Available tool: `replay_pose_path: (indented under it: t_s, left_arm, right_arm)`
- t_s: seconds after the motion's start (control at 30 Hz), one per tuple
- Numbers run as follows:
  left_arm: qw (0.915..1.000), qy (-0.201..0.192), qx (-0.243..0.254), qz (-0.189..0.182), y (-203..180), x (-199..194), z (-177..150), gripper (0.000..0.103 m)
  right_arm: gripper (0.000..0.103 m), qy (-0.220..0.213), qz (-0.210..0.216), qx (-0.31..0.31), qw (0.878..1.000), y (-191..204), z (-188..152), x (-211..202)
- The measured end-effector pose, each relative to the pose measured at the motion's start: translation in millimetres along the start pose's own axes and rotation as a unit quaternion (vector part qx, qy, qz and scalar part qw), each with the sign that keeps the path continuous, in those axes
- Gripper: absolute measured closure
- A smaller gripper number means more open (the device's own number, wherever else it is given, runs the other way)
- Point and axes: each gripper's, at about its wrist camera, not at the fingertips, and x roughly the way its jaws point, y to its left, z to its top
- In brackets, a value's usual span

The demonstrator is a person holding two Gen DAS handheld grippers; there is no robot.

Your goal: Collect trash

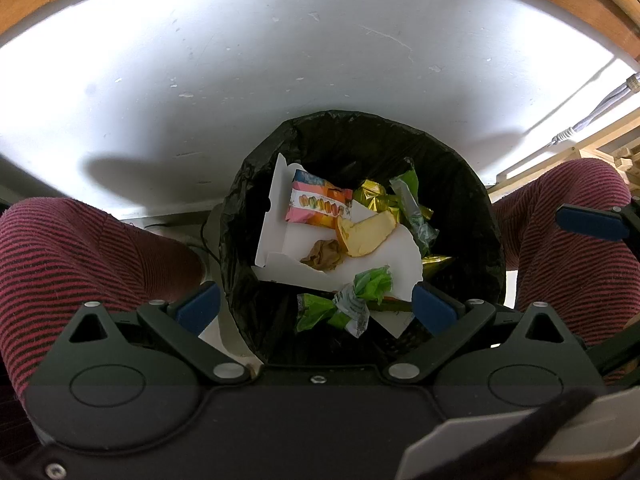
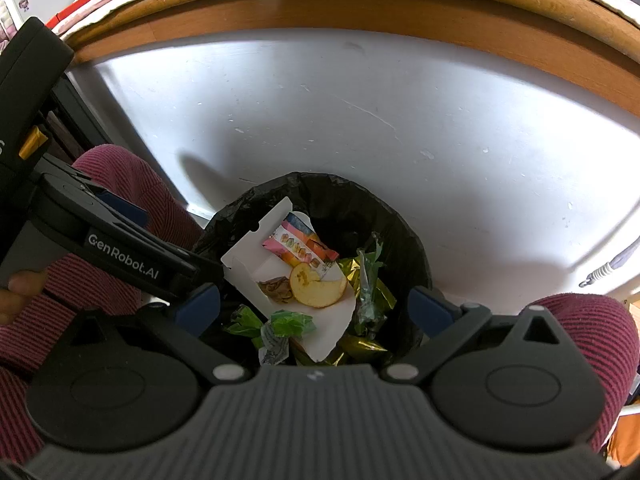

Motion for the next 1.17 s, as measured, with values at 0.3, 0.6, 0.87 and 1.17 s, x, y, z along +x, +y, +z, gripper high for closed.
replay_pose_path:
  t_s: [0.3,0.6,0.87,1.17]
  left_arm:
    - [1.0,0.001,0.0,0.0,0.2,0.0,0.0,0.001]
    - [1.0,-0.001,-0.003,0.0,-0.2,-0.2,-1.4,0.001]
    - [0.9997,-0.011,-0.022,0.001,2.1,0.3,-3.5,0.001]
    - [0.9997,-0.014,-0.02,0.008,-0.8,-0.9,-2.4,0.001]
  right_arm:
    - [0.0,0.0,-0.001,0.001,1.0,0.8,0.0,0.3]
    - [0.0,0.0,0.0,0.001,1.0,-0.4,-0.4,0.4]
    - [0.0,-0.001,0.002,0.002,1.0,-2.0,-2.8,0.3]
    - [0.0,-0.006,-0.001,0.004,1.0,-5.7,-1.3,-3.1]
